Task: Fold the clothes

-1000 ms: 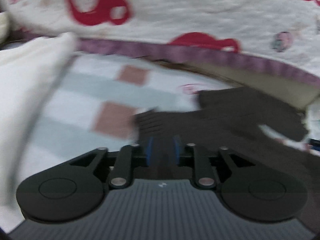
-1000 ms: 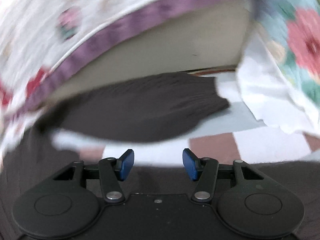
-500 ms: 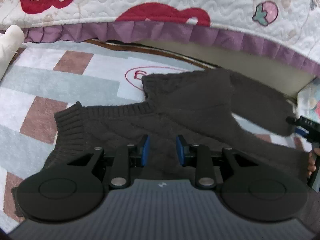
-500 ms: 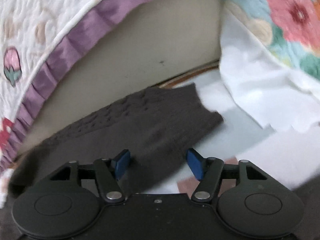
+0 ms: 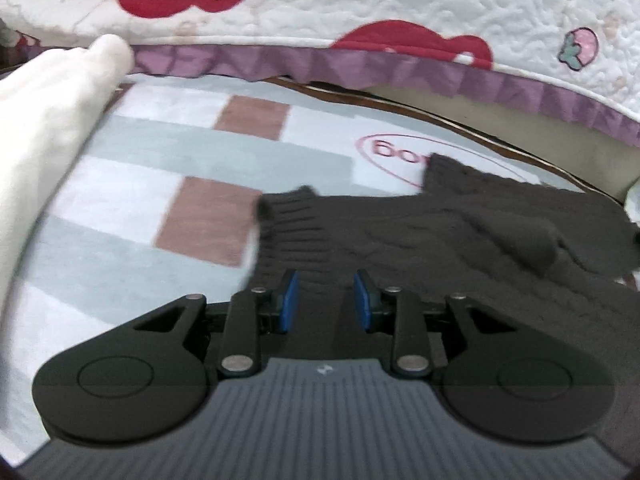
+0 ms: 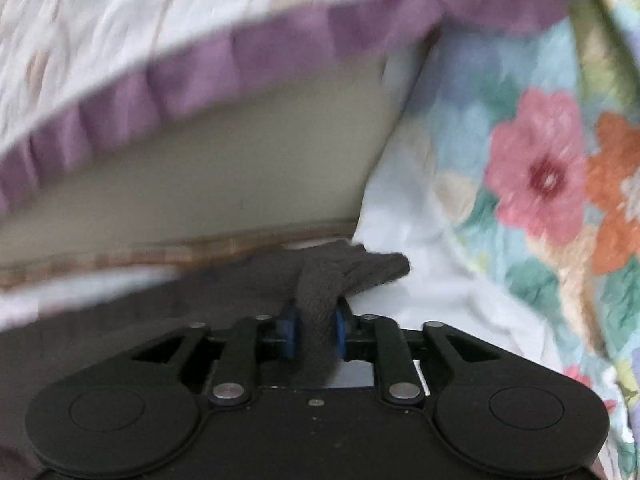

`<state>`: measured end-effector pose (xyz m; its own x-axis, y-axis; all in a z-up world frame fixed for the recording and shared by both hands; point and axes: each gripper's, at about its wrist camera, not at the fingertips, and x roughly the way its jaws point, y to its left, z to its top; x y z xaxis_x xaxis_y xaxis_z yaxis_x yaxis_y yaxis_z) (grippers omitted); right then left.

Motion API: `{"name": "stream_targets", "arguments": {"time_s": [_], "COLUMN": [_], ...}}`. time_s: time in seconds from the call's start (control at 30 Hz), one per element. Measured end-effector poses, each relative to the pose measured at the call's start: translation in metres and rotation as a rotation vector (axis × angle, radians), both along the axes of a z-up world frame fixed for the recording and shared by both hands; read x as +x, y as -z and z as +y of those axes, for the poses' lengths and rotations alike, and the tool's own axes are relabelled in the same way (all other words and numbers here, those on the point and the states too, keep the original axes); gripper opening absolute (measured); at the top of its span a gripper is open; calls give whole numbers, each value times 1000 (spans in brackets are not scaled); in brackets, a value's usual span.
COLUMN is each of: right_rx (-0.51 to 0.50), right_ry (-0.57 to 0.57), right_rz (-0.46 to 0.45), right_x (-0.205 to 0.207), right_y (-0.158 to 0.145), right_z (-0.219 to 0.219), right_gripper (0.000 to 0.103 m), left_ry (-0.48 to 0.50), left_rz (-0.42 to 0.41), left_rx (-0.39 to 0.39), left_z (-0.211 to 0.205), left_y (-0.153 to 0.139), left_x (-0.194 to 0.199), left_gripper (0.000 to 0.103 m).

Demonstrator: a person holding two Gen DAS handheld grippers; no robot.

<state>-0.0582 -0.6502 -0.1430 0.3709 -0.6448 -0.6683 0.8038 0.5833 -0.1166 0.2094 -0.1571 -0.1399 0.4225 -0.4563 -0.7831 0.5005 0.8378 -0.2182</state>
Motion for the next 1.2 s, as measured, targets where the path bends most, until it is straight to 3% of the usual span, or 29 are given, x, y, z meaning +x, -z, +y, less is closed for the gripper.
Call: {"name": "stream_targets", "arguments": {"time_s": [0.13, 0.23, 0.33, 0.43, 0.6, 0.7, 0.77, 0.83, 0.97, 1.07, 1.2], "right_rx": [-70, -25, 58, 235, 555, 816, 922, 888, 666, 556, 468], "right_ry": [13, 54, -49, -262, -582, -637, -572, -560, -558, -581, -736], "right_rz": [77, -26, -174, -271, -349, -482, -527, -485, -224, -173, 3], "right_x": [-14, -29, -21, 6, 62, 88, 103, 121, 164, 195, 238], "right_y": [11, 1, -12, -22, -23, -16, -13, -17, -26, -30, -37], "right_z": [13, 17, 33, 59, 118, 145, 161, 173, 195, 197, 211], "right_gripper": [49, 49, 49, 49, 49, 52, 57, 57, 58, 58, 65], "left_ry": [-62, -81, -64, -50, -6, 35, 56, 68, 61, 21, 19], "left_rz": [35, 57, 70, 80, 54, 40, 50, 49, 27, -19, 35], "left_rx": [-19, -40, -24, -6, -8, -7, -20, -32, -75, -156, -213], "left_z": [28, 41, 44, 47, 58, 65, 70, 75, 94, 119, 135], "left_y": [3, 6, 11, 18, 20, 14, 9, 4, -1, 2, 12], "left_x": [20, 30, 31, 23, -3, -19, -28, -33, -44, -60, -58], "left_gripper": [39, 41, 41, 41, 46, 47, 47, 47, 47, 50, 51]}}
